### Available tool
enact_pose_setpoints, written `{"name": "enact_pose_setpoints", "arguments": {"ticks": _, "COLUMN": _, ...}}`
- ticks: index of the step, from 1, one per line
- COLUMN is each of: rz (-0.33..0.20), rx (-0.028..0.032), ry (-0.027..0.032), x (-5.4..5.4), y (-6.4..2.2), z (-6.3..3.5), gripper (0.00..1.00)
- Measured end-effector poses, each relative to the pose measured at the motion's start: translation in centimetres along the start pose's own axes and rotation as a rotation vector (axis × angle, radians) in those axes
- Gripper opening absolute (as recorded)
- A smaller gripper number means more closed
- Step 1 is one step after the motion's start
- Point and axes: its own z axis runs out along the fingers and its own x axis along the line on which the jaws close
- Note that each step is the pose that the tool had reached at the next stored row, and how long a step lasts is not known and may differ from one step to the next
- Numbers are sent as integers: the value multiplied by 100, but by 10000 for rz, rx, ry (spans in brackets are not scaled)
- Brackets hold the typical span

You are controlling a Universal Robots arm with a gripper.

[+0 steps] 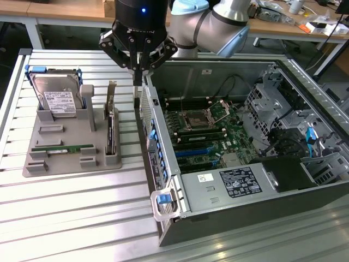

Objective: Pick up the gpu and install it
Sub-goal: 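Reach for the gpu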

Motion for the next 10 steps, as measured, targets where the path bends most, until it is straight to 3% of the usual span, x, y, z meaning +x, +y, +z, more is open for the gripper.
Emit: {"name": "enact_pose_setpoints", "arguments": {"ticks": 10, "rz": 0, "rx": 0, "ry": 1, "x": 92, "y": -7, "z": -3, "gripper": 11}}
